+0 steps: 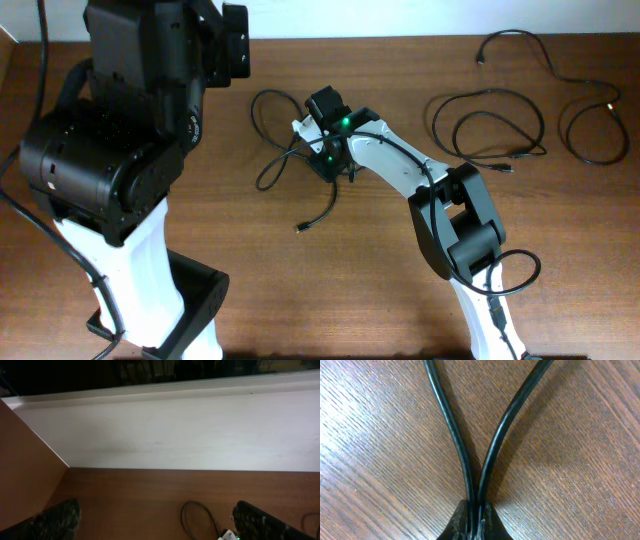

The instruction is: Untangle cables

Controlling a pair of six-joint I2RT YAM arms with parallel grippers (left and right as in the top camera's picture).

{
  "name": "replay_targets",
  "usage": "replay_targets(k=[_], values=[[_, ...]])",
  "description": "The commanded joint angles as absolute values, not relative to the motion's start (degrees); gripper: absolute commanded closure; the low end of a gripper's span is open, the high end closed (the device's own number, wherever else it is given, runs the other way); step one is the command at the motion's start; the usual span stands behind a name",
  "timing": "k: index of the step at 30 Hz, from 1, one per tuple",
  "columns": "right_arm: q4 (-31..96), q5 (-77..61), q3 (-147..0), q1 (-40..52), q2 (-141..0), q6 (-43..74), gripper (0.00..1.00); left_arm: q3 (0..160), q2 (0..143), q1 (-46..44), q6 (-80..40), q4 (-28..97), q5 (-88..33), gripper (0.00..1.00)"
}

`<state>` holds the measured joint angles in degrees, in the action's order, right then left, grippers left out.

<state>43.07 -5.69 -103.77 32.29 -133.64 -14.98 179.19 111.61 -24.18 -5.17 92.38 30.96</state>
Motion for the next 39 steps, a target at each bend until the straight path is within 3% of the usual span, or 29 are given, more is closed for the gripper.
replay_targets(k=[1,7,13,16,19,24,30,39], values=[[44.1,-5.4,-101.3,32.3,-136.1,-14.5,0.96,179.3,111.2,-23.8,-4.3,92.4,32.0,0.01],[48.9,-5.3,-113.1,27.2,-121.6,-14.0,0.96,179.3,111.6,-23.8,-4.3,92.6,31.9,0.01],[53.8,3.1,-113.8,16.1,-107.8,-3.3,0.96,179.2,112.9,-23.8,-4.3,92.5,32.0,0.01],[58.8,11.0,-113.8,7.1,-104.0,15.6,0.96,179.2,112.9,-23.8,-4.3,92.5,32.0,0.01],[71.0,24.7,-113.8,-4.5,-102.5,51.2,0.96,179.2,112.9,-23.8,-4.3,92.5,32.0,0.01],[83.8,32.4,-113.8,-18.2,-102.5,76.9,0.96,179.2,112.9,-23.8,-4.3,92.5,32.0,0.01],[85.1,33.8,-110.3,-25.5,-102.5,80.1,0.96,179.2,112.9,-23.8,-4.3,92.5,32.0,0.01],[66.3,33.7,-84.6,-25.6,-102.5,80.0,0.96,179.2,112.9,-23.8,-4.3,92.5,32.0,0.01]])
